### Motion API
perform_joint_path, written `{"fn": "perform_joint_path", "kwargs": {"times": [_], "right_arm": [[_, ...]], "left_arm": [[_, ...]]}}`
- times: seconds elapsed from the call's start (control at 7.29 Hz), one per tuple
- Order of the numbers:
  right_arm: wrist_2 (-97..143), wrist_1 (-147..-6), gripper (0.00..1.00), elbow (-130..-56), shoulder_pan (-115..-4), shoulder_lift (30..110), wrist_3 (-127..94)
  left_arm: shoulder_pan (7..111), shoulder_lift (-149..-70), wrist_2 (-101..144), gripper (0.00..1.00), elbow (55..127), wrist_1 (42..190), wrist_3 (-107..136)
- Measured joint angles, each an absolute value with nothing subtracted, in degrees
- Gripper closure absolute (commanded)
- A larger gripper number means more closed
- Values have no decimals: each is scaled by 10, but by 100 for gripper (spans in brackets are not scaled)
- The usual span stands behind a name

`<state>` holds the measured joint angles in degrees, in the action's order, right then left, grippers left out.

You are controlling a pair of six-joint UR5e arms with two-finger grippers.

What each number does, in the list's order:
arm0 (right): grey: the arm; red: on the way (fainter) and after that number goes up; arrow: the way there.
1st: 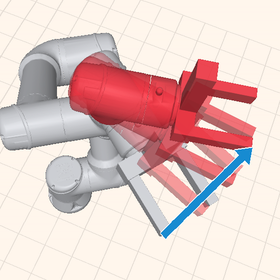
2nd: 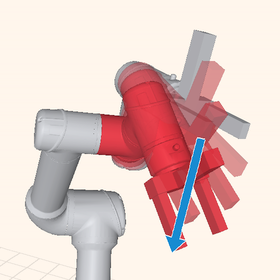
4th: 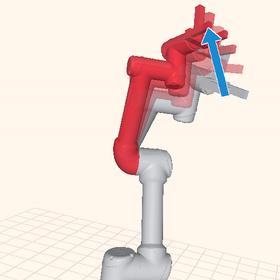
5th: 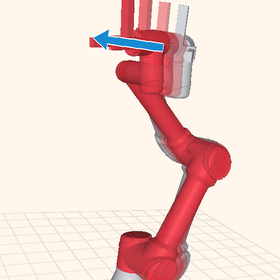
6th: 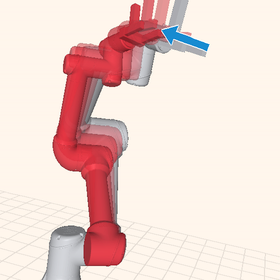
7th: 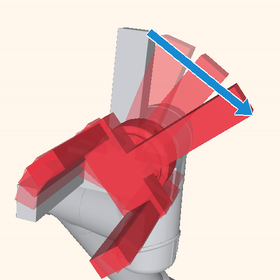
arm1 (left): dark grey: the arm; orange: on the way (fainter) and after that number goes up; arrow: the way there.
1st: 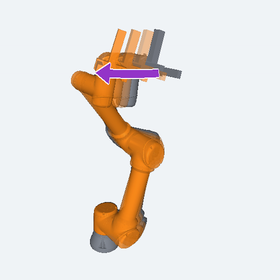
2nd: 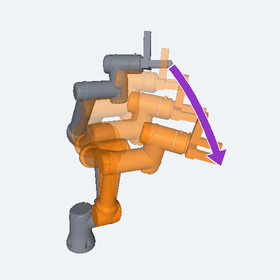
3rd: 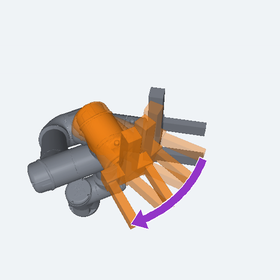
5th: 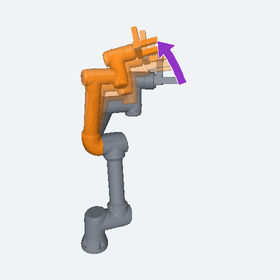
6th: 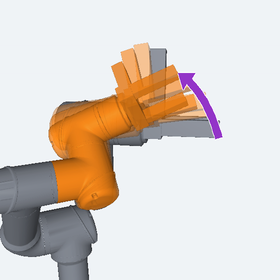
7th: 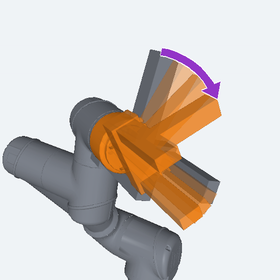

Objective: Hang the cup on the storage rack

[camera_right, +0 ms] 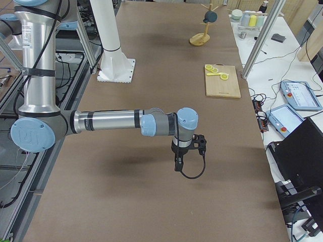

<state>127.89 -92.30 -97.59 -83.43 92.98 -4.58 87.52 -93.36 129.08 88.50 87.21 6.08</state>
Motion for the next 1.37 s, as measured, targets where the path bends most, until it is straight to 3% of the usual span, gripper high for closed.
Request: {"fn": "perform_joint_path", "kwargs": {"times": [1.37], "right_arm": [[1294,-923,0,-979,-835,924,-44]], "left_arm": [[885,-934,1348,1,889,885,50]]}}
